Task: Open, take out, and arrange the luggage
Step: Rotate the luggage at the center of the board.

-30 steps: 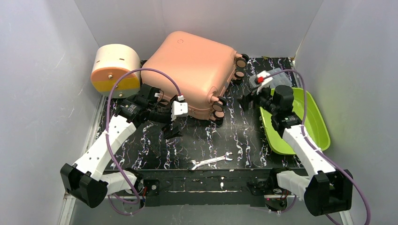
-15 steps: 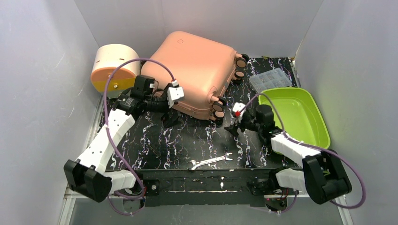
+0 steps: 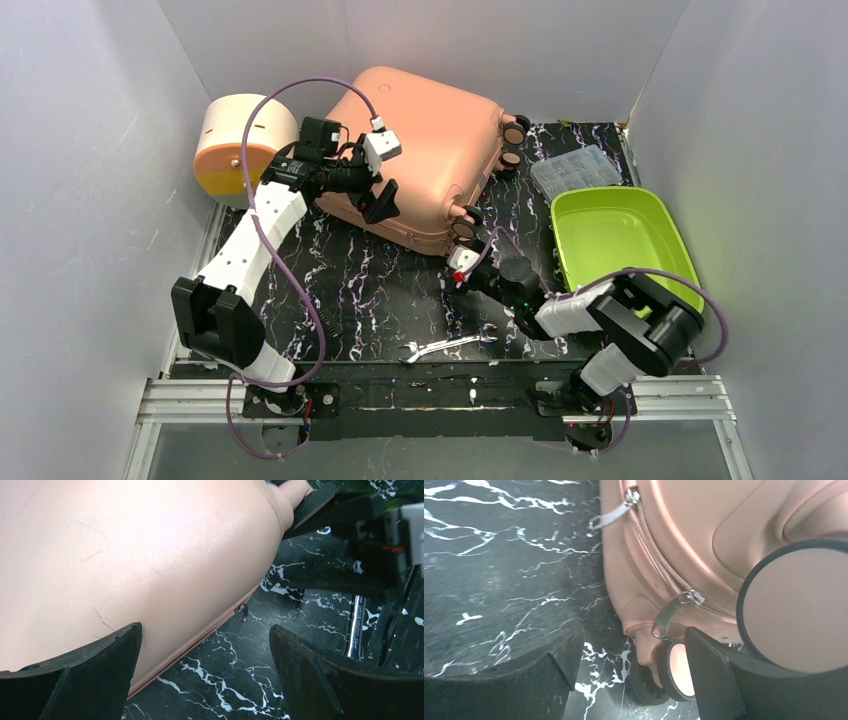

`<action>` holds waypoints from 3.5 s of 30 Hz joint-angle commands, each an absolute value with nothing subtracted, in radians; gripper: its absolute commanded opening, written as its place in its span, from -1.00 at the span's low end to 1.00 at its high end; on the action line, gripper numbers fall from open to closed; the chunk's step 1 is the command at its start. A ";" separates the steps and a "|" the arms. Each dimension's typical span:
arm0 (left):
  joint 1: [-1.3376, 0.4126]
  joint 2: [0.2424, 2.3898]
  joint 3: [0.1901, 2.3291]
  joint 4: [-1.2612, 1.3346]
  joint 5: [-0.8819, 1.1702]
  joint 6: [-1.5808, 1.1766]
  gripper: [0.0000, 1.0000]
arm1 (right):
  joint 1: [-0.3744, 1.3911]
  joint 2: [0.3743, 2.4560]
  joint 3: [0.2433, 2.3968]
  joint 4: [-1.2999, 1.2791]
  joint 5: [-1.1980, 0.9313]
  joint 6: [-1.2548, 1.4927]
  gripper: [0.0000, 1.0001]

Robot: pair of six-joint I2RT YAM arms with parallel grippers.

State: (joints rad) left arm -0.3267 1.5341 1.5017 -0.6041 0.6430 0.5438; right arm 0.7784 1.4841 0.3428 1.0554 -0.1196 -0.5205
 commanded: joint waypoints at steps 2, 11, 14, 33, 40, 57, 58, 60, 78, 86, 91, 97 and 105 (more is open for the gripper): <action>-0.326 1.551 1.604 -0.594 0.715 0.515 0.96 | 0.832 1.646 0.389 1.399 0.204 -0.520 0.61; -0.326 1.559 1.628 -0.558 0.779 0.498 0.97 | 0.852 1.764 0.402 1.591 0.266 -0.535 0.35; -0.327 1.556 1.604 -0.528 0.781 0.485 0.97 | 0.863 1.755 0.403 1.588 0.251 -0.527 0.28; -0.326 1.562 1.585 -0.469 0.835 0.475 0.97 | 0.856 1.668 0.418 1.467 0.280 -0.489 -0.97; -0.331 1.598 1.603 -0.364 1.038 0.427 0.96 | 0.719 1.601 0.418 1.317 0.177 -0.286 -0.97; -0.398 1.754 1.605 -0.325 1.055 0.403 0.92 | 0.412 1.550 0.469 1.117 -0.164 -0.057 -0.97; -0.397 1.757 1.599 -0.339 1.040 0.426 0.92 | 0.394 1.545 0.473 1.100 -0.196 -0.067 -0.97; -0.398 1.758 1.582 -0.374 1.008 0.464 0.92 | 0.357 1.536 0.478 1.068 -0.261 -0.091 -0.97; -0.397 1.691 1.535 -0.435 0.996 0.542 0.91 | 0.152 1.718 0.752 0.771 -0.678 -0.291 -0.97; -0.397 1.660 1.494 -0.444 1.010 0.552 0.89 | 0.147 1.805 0.887 0.723 -0.571 -0.257 -0.97; -0.398 1.641 1.476 -0.478 1.032 0.576 0.88 | 0.147 1.841 0.969 0.664 -0.426 -0.274 -0.97; -0.398 1.626 1.471 -0.496 1.090 0.596 0.86 | 0.147 1.897 1.075 0.639 -0.363 -0.240 -0.97; -0.403 1.633 1.536 -0.542 1.152 0.615 0.86 | 0.149 2.036 1.341 0.469 -0.256 -0.251 -0.97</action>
